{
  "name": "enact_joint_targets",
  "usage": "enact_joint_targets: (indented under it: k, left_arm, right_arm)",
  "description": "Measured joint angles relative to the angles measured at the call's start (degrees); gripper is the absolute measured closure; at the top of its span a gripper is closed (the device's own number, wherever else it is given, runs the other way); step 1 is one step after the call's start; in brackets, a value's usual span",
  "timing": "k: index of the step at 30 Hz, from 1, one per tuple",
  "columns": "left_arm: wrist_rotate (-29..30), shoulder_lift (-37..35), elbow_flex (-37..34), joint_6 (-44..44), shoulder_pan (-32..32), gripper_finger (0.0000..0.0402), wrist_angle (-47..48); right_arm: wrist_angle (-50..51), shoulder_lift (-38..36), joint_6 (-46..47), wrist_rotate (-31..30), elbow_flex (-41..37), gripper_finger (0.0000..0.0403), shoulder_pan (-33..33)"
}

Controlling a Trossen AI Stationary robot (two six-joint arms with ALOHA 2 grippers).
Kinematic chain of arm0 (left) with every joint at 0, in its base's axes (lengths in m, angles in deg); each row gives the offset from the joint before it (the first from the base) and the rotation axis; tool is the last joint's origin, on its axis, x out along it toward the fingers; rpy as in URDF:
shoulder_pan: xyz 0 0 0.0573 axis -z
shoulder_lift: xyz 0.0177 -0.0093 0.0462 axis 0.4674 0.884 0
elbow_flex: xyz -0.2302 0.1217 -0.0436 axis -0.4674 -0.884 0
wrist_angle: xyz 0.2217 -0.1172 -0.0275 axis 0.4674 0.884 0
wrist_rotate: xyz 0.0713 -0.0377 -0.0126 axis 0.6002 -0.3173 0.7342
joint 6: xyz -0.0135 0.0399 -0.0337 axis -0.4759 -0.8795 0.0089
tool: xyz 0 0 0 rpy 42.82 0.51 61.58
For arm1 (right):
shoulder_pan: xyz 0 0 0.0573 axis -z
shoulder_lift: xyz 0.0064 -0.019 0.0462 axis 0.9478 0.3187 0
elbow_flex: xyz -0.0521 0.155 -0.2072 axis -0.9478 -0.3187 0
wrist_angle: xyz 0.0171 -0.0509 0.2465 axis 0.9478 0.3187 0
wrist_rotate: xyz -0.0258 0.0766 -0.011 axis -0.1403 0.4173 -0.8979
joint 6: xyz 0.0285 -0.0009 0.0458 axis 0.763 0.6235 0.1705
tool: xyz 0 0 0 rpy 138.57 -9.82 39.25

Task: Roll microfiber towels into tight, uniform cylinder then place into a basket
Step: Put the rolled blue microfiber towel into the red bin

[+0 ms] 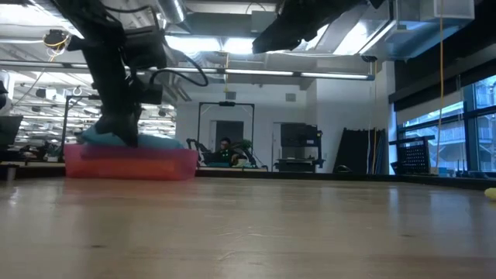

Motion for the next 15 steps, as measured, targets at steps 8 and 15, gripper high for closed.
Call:
enact_joint_targets:
  k: [8,15]
  left_arm:
    - [-3.5,0.0,2.7,-0.5,-1.7,0.0271,1.8]
    - [-3.4,0.0,11.0,1.1,-1.6,0.0217,11.6]
  right_arm:
    - [0.0,0.0,0.0,0.0,0.0,0.0264,0.0]
    - [0.0,0.0,0.0,0.0,0.0,0.0264,0.0]
